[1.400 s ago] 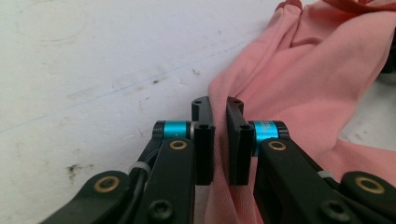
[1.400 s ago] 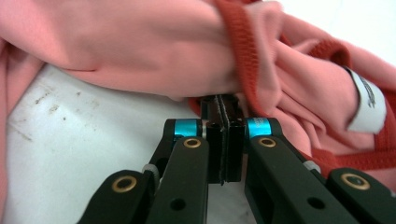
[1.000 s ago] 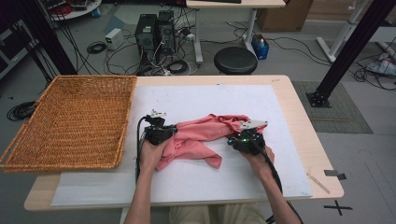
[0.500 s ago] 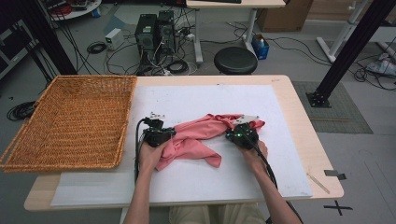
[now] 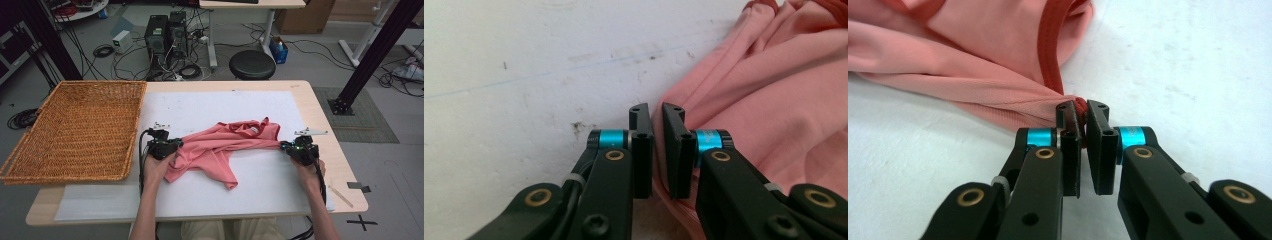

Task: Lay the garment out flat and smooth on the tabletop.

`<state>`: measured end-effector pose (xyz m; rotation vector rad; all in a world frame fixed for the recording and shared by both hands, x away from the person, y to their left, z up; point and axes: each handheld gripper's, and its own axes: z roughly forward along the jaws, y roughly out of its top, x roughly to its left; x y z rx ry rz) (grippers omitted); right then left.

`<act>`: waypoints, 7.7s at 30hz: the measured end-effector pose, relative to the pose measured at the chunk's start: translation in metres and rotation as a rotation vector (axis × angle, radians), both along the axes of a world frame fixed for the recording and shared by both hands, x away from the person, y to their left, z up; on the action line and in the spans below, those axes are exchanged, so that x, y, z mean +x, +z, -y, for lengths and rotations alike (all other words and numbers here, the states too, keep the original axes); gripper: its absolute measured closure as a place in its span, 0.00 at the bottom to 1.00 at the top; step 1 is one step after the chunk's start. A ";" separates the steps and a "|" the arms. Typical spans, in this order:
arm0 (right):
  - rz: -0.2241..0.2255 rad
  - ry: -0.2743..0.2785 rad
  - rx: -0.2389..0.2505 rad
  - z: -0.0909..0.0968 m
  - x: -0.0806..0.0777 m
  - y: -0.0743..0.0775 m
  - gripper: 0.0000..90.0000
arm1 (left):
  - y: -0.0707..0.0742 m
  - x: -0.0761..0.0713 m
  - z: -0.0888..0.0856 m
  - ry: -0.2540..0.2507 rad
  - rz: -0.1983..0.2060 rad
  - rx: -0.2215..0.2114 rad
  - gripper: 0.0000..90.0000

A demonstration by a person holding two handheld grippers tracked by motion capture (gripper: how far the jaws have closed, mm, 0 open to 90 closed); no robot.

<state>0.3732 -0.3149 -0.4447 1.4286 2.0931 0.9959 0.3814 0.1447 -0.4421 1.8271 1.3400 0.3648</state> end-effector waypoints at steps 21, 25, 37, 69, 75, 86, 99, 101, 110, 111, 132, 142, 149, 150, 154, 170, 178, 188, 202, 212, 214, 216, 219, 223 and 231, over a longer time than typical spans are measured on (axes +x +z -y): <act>0.012 0.382 -0.089 -0.166 -0.013 -0.003 0.65 | -0.004 0.001 0.023 -0.092 0.033 0.068 0.60; 0.007 0.448 -0.053 -0.168 -0.017 -0.005 0.97 | -0.007 -0.004 0.026 -0.103 0.071 0.101 0.61; 0.011 0.325 -0.081 -0.077 -0.057 -0.002 1.00 | -0.005 -0.040 0.020 -0.239 0.031 0.030 0.88; -0.016 0.293 0.002 -0.032 -0.085 -0.005 1.00 | -0.005 -0.042 0.033 -0.234 0.023 0.087 0.92; -0.017 0.255 0.052 -0.020 -0.083 0.008 0.73 | 0.010 -0.034 0.033 -0.156 0.105 0.044 0.72; -0.031 0.199 -0.029 -0.059 -0.022 0.005 0.64 | 0.004 0.019 0.078 -0.210 0.074 0.179 0.67; -0.041 0.256 -0.019 -0.038 -0.053 0.000 0.97 | 0.003 -0.021 0.053 -0.225 0.021 0.168 0.96; -0.058 0.271 -0.001 -0.029 -0.064 0.000 0.97 | 0.003 -0.034 0.046 -0.239 0.003 0.157 0.96; 0.001 0.179 0.067 -0.012 -0.058 0.014 0.66 | 0.018 -0.024 0.038 -0.162 0.091 0.072 0.69; 0.019 0.153 0.056 -0.012 -0.053 0.014 0.63 | 0.017 -0.019 0.041 -0.163 0.083 0.075 0.69; -0.058 0.202 0.075 -0.003 -0.063 -0.002 0.59 | 0.005 -0.043 0.040 -0.256 0.049 0.072 0.74; 0.024 0.111 0.179 -0.003 -0.039 -0.002 0.41 | 0.032 0.013 0.048 -0.192 0.141 0.051 0.68; 0.008 0.097 0.209 -0.002 -0.033 -0.007 0.39 | 0.027 0.067 0.066 -0.193 0.111 0.075 0.70; 0.006 0.101 0.210 -0.002 -0.032 -0.007 0.38 | 0.024 0.073 0.068 -0.198 0.096 0.082 0.71; -0.046 0.103 0.170 -0.006 -0.028 -0.008 0.38 | 0.015 0.087 0.077 -0.223 0.064 0.094 0.71; -0.044 0.097 0.142 -0.009 -0.028 -0.009 0.39 | 0.019 0.100 0.079 -0.143 0.102 0.216 0.95; -0.068 0.118 0.169 -0.008 -0.026 -0.005 0.40 | 0.017 0.106 0.055 -0.078 0.003 0.236 0.89; 0.035 0.121 0.146 -0.010 0.001 0.043 0.50 | 0.031 0.080 0.052 -0.133 0.054 0.163 0.67; -0.043 0.149 -0.016 -0.034 0.078 0.057 0.61 | 0.031 0.055 0.039 -0.102 0.074 0.131 0.63; -0.165 0.288 -0.126 -0.062 0.116 0.022 0.61 | 0.028 0.049 0.032 -0.090 0.072 0.125 0.63; -0.176 0.319 -0.153 -0.070 0.115 0.018 0.60 | 0.028 0.048 0.033 -0.090 0.074 0.123 0.63; -0.175 0.333 -0.168 -0.077 0.113 0.015 0.71 | 0.027 0.048 0.034 -0.095 0.072 0.127 0.63; -0.155 0.389 -0.217 -0.084 0.110 0.018 0.98 | 0.027 0.047 0.035 -0.101 0.073 0.133 0.63; -0.066 0.294 -0.148 -0.070 0.111 0.038 0.99 | 0.029 0.046 0.033 -0.096 0.084 0.130 0.63; -0.001 0.026 -0.139 -0.035 0.129 0.053 0.63 | 0.031 0.044 0.031 -0.089 0.086 0.132 0.63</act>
